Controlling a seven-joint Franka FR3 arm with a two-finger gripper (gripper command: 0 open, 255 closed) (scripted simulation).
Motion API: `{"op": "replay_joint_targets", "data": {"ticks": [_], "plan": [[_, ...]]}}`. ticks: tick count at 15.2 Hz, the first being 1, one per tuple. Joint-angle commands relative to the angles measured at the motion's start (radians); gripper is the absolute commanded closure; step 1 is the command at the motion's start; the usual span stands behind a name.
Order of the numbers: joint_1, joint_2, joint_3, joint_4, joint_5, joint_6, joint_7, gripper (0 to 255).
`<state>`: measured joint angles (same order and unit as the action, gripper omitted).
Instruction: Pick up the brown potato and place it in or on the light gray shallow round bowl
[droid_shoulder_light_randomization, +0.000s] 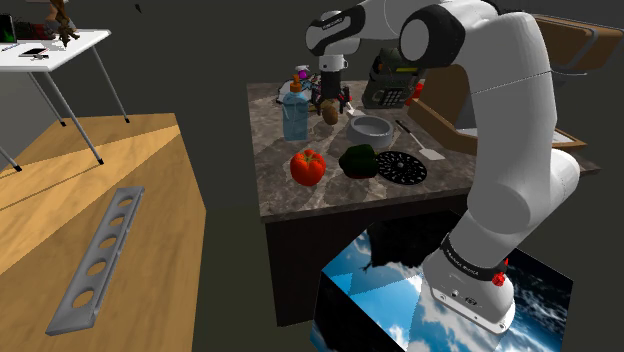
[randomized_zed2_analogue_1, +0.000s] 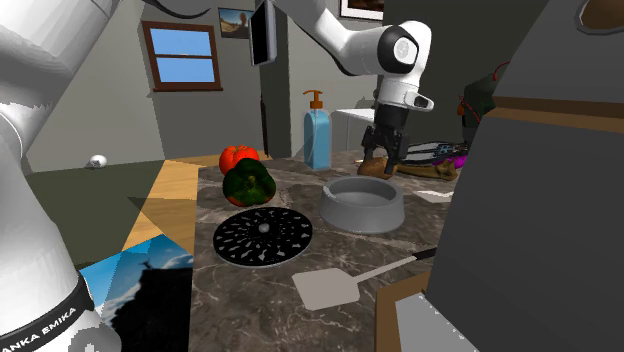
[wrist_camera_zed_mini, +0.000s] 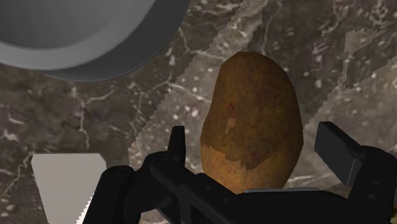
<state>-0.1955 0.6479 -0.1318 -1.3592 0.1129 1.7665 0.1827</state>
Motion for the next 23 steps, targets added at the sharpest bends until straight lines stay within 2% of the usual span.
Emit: {"op": "replay_joint_targets", "data": {"ticks": [1,5,6,15,23], "plan": [[0.000,0.000,0.000,-0.002,0.000,0.002,0.000,0],[0.000,0.000,0.000,-0.001,0.000,0.001,0.000,0],[0.000,0.000,0.000,-0.001,0.000,0.001,0.000,255],[0.000,0.000,0.000,-0.002,0.000,0.002,0.000,255],[-0.001,-0.031,-0.002,0.058,-0.005,-0.088,0.005,255]]}}
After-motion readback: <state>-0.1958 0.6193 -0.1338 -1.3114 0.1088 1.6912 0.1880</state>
